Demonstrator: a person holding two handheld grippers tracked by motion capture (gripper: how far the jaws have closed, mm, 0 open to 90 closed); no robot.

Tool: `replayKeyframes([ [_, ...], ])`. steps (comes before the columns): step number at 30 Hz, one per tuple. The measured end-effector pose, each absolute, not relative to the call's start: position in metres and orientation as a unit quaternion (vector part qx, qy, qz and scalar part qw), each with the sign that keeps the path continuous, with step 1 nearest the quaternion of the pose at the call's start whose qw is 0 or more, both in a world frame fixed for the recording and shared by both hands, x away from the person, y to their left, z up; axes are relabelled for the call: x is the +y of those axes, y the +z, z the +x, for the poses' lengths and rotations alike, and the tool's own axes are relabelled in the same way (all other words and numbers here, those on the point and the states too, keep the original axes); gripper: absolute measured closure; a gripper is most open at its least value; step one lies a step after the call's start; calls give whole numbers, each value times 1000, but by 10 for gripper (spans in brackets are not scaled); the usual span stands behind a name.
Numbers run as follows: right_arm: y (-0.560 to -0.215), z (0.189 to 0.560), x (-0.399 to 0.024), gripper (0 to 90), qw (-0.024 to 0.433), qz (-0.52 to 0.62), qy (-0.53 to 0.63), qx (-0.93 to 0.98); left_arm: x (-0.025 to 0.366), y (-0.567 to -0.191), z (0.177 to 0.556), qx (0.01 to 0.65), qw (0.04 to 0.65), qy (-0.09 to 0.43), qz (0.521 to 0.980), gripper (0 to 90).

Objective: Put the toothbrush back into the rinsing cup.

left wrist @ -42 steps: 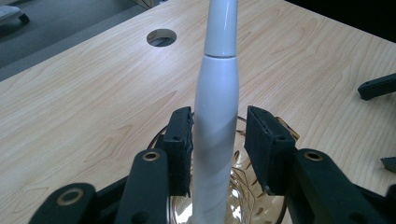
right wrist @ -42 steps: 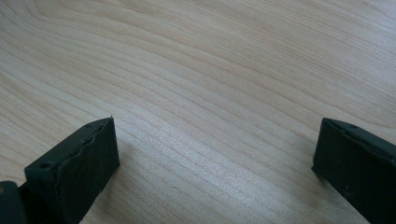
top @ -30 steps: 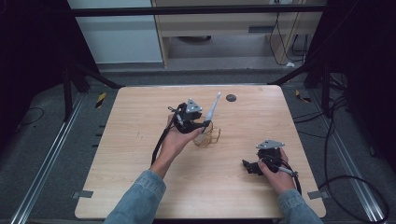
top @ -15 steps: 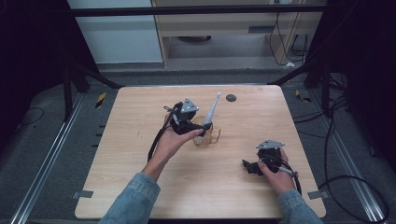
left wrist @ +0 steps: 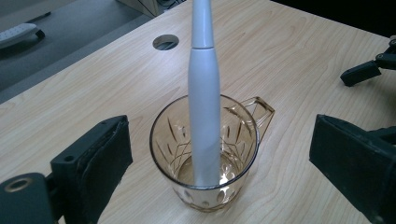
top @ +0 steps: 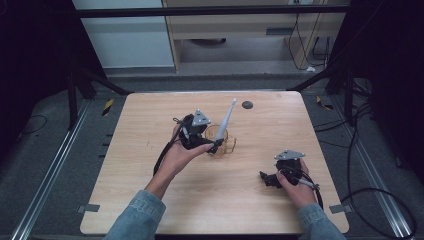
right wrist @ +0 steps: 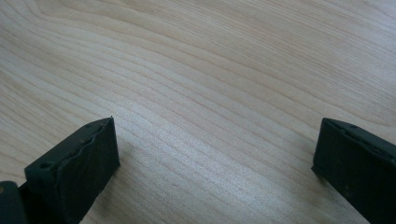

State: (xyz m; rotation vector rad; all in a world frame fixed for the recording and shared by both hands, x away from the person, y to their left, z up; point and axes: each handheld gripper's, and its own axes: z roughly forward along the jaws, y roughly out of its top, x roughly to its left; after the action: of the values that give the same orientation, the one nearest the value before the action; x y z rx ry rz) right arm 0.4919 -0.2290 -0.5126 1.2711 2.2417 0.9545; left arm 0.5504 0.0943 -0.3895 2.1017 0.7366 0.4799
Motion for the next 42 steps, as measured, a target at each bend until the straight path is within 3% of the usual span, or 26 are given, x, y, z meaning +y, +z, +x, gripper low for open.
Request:
replayKeyframes([
  [22,-513,492,-228,3,197,456,340,798,145,-394,546,340,402,201,827,46],
  [42,-513,492,-228,3,196,457,340,798,183,-448,545,377,362,176,834,57],
])
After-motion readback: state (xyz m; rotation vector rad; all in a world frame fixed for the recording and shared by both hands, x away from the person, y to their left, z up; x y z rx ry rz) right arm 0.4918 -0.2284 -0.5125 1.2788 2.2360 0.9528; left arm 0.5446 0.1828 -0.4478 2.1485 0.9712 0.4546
